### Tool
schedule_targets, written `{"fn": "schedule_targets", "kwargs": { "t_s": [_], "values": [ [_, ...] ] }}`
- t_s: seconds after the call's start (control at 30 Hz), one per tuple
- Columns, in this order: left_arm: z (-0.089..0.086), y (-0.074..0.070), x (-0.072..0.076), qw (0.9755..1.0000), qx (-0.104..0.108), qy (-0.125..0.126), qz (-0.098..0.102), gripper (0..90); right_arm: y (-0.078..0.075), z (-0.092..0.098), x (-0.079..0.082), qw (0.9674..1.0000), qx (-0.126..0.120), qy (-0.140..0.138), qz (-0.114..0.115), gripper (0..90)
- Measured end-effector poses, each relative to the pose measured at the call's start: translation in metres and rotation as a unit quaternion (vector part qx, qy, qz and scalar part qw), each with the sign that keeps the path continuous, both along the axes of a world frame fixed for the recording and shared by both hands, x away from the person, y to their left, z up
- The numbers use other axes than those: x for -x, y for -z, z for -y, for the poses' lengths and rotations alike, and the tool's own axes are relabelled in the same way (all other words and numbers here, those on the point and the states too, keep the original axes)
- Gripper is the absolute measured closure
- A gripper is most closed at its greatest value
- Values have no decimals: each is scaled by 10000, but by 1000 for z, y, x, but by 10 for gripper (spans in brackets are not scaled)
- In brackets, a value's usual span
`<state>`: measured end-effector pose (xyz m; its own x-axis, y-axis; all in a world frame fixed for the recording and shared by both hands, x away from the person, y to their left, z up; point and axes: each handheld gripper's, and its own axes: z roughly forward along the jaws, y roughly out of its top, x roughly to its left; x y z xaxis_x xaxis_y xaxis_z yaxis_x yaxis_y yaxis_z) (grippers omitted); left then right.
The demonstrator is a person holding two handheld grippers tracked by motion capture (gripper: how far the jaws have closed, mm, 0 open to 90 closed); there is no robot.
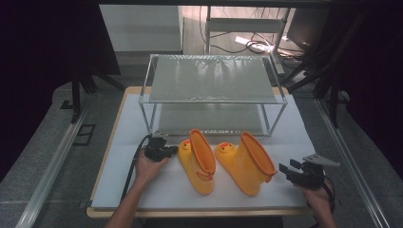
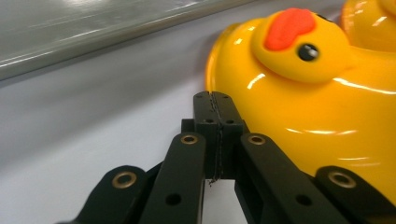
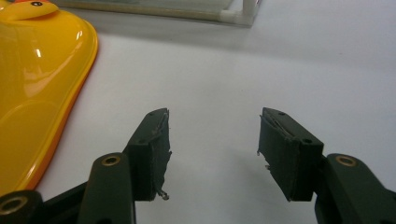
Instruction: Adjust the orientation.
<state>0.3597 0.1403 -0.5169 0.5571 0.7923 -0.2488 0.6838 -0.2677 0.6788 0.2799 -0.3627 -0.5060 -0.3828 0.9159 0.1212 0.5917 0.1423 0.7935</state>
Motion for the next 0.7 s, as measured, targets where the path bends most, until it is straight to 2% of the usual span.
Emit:
{"fn": "schedule_targets", "kwargs": {
  "t_s": [0.13, 0.4, 0.43, 0.5, 0.53, 0.57, 0.6, 0.63, 0.7],
  "values": [
    [10, 0, 0, 9999, 0, 130, 16, 900, 1, 0, 0, 10000, 11, -3, -4, 427],
    [14, 0, -3, 9998, 11, 175, 19, 900, 1, 1, 0, 10000, 18, 8, -24, 427],
    [10, -2, 0, 9997, 80, 246, -14, 900, 1, 2, 0, 10000, 26, 13, -15, 427],
    [4, -9, 12, 9996, 120, 229, 62, 900, 1, 3, 1, 10000, 19, 28, -13, 427],
    [4, -9, 12, 9996, 120, 229, 62, 900, 1, 3, 1, 10000, 19, 28, -13, 427],
    [1, -12, 20, 9994, 71, 315, 84, 900, 1, 3, 1, 10000, -3, 41, -14, 427],
    [0, -17, 36, 9985, 13, 526, 124, 900, 1, 4, 1, 10000, -18, 51, 6, 427],
    [0, -17, 36, 9985, 13, 526, 124, 900, 1, 4, 1, 10000, -18, 51, 6, 427],
    [4, -17, 48, 9969, -46, 781, 86, 900, 0, 5, 1, 10000, -44, 68, -6, 427]
  ]
}}
